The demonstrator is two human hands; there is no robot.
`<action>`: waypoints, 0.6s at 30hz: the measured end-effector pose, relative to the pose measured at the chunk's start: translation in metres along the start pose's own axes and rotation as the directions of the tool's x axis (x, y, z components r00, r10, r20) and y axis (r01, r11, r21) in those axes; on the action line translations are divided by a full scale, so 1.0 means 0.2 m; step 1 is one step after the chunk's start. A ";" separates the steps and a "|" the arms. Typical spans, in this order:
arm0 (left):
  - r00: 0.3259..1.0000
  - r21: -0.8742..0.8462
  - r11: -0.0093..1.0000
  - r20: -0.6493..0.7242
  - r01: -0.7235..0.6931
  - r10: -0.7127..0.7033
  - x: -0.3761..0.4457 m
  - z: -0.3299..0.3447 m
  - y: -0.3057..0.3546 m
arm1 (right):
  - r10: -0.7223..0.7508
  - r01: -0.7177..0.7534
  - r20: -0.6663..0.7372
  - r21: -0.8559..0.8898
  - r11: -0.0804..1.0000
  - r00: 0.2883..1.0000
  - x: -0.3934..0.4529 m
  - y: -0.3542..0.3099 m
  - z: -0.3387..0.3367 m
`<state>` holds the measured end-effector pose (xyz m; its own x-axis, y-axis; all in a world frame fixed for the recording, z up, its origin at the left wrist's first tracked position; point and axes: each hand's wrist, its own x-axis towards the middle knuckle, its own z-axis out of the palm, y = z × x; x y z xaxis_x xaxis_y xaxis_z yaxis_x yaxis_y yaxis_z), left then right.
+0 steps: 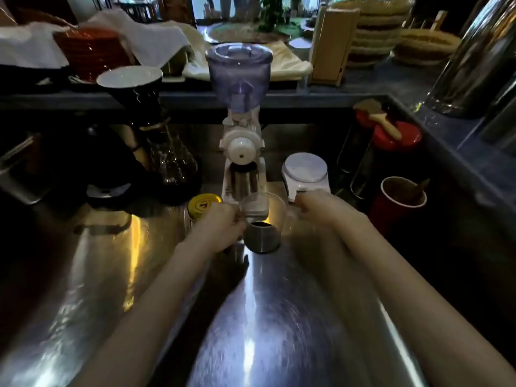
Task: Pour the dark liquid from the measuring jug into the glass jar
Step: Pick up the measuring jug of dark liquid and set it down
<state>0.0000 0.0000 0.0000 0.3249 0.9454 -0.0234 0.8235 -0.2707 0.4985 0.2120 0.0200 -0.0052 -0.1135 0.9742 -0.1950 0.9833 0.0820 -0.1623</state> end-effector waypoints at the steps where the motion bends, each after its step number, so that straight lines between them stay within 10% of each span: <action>1: 0.999 -0.030 1.000 -0.037 -0.008 0.007 0.00 0.03 -0.01 | 0.007 -0.007 0.021 -0.010 1.000 1.000 0.00 0.00 0.03; 18: 0.977 -0.480 0.865 -0.066 0.148 -0.204 -0.10 0.24 0.01 | 0.110 0.083 -0.320 0.533 0.842 0.941 -0.15 0.00 0.28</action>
<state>0.0173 -0.0284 -0.0406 0.1182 0.9907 -0.0674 0.5371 -0.0067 0.8435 0.2076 -0.0202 -0.0537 0.0468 0.9930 0.1083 0.7431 0.0378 -0.6681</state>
